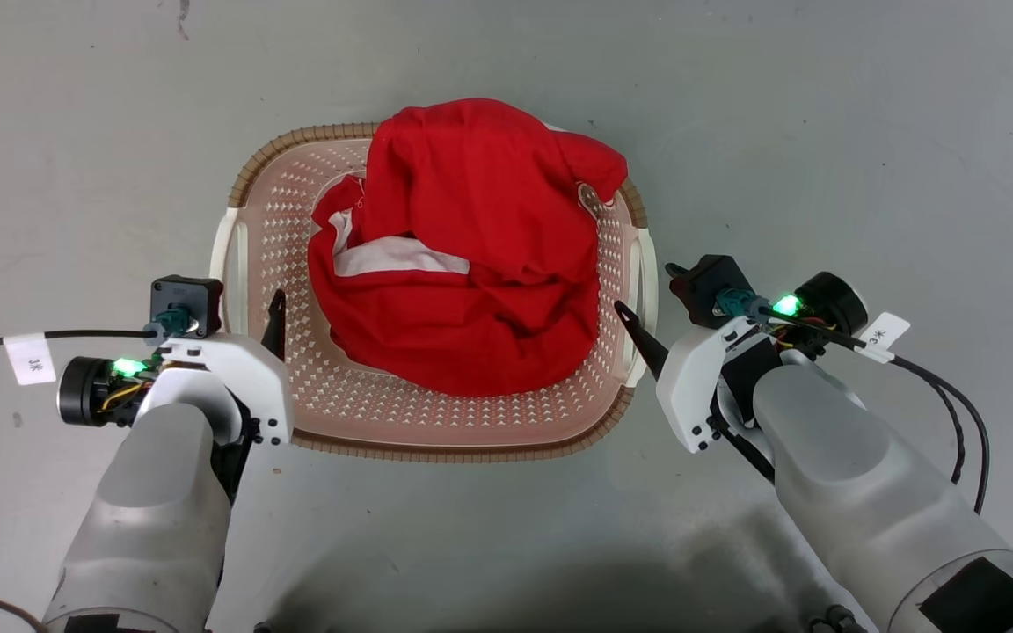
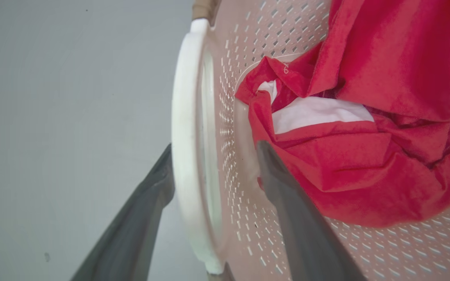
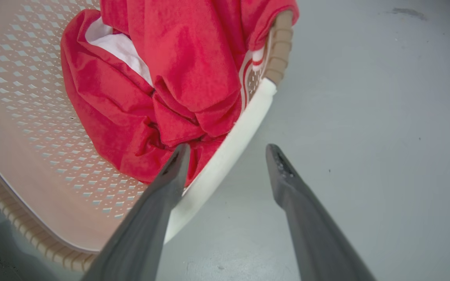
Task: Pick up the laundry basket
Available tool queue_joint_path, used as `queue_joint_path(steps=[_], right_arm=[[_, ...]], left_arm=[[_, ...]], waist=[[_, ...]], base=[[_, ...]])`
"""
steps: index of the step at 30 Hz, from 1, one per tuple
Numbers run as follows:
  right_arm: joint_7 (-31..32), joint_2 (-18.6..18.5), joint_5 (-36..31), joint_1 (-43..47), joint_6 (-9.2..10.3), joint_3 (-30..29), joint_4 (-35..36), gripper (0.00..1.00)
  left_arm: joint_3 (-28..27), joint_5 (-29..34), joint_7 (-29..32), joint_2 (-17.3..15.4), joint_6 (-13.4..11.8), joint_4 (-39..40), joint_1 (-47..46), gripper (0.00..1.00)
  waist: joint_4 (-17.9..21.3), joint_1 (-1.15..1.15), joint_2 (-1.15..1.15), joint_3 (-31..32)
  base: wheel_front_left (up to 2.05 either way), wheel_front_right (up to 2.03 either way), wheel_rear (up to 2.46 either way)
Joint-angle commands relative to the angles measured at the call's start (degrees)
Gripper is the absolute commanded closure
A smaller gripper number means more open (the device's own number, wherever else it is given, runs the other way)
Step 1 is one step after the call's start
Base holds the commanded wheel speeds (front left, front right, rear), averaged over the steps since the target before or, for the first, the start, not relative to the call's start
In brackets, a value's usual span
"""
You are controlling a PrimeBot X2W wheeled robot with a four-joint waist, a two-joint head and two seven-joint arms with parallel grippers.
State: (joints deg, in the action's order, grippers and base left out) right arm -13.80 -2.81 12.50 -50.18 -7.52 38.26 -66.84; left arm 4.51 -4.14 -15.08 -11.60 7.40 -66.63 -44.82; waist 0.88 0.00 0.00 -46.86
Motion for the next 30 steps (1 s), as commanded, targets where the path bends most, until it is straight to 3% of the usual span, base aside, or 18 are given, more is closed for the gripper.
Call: queue_joint_path(steps=[1, 9, 10, 11, 21, 30], right_arm=[[0.39, -0.13, 0.74, -0.76, 0.06, 0.34, -0.48, 0.0], [1.85, -0.17, 1.64, -1.82, 0.07, 1.08, -1.53, 0.0], [2.02, -0.19, 1.64, -1.98, 0.07, 1.17, -1.63, 0.14], [1.8, -0.19, 1.66, -2.23, 0.07, 1.15, -1.66, 0.99], [1.35, -0.21, 1.84, -2.47, 0.07, 1.34, -2.38, 1.0], [2.16, -0.11, 3.27, -0.59, 0.07, 2.84, -2.16, 1.0]], left_arm=[[0.64, -0.45, -0.14, 0.4, 0.05, -0.57, -0.85, 0.0], [3.38, -1.8, -0.14, 0.77, 0.06, -2.75, -2.28, 0.0], [3.73, -1.95, -0.14, 0.67, 0.06, -2.77, -2.6, 0.5], [3.99, -2.25, -0.14, 0.72, 0.06, -2.8, -2.75, 1.0], [6.26, -4.3, -0.14, 0.46, -0.04, -3.67, -2.91, 1.0], [8.8, -6.47, -0.07, 1.21, -0.02, -5.3, -0.71, 1.0]], waist=[[-0.14, 0.0, 0.0, -0.31], [-0.46, 0.0, 0.0, -1.42], [-0.52, 0.0, 0.0, -1.52], [-0.54, 0.0, 0.0, -1.61], [-0.67, 0.0, 0.0, -0.79], [-0.04, 0.0, 0.0, 4.56]], base=[[0.0, 0.0, 0.0], [0.0, 0.0, 0.0], [0.0, 0.0, 0.0], [0.0, 0.0, 0.0], [0.0, 0.0, 0.0], [0.0, 0.0, 0.0]])
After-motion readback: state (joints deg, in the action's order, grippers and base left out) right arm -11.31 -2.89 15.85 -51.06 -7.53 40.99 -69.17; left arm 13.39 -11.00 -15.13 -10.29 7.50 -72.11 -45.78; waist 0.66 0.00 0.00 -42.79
